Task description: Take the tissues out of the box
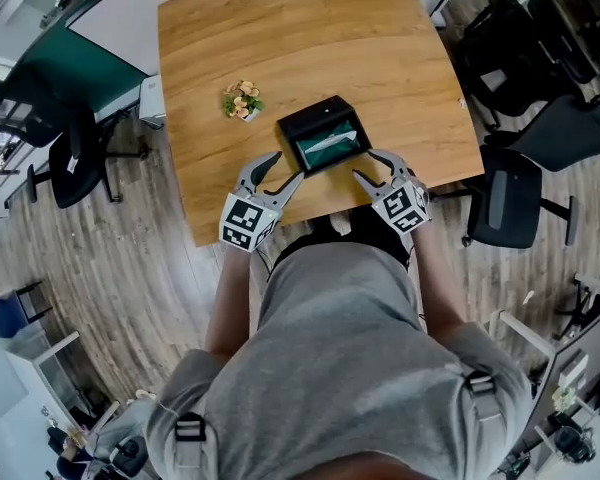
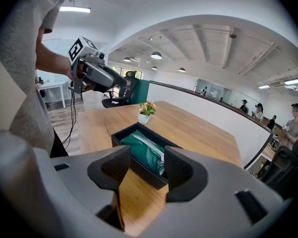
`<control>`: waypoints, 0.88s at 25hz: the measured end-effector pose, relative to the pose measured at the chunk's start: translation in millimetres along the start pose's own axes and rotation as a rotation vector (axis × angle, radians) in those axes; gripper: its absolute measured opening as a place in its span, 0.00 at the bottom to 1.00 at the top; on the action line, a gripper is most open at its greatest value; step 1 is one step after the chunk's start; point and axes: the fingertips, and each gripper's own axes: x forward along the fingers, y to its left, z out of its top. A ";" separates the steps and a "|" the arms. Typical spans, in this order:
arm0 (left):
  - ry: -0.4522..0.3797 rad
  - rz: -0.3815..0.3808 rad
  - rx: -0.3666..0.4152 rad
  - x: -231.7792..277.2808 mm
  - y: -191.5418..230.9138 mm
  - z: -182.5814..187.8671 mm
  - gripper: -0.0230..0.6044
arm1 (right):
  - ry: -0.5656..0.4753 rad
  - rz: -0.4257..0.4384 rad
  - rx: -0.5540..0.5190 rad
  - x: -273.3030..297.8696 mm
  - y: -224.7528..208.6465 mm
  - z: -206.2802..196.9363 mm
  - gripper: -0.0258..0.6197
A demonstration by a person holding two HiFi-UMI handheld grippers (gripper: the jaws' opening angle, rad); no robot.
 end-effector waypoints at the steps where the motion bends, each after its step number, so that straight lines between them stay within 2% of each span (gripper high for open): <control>1: 0.000 -0.002 0.001 -0.4 0.0 -0.4 0.43 | 0.005 0.005 -0.005 1.6 2.9 -0.3 0.38; 7: 0.003 0.014 -0.011 -3.0 4.7 -6.8 0.43 | 0.038 0.047 -0.051 10.5 11.8 -3.5 0.38; 22: -0.007 0.103 -0.067 -7.9 13.6 -13.4 0.43 | 0.030 0.119 -0.104 30.5 0.2 2.2 0.38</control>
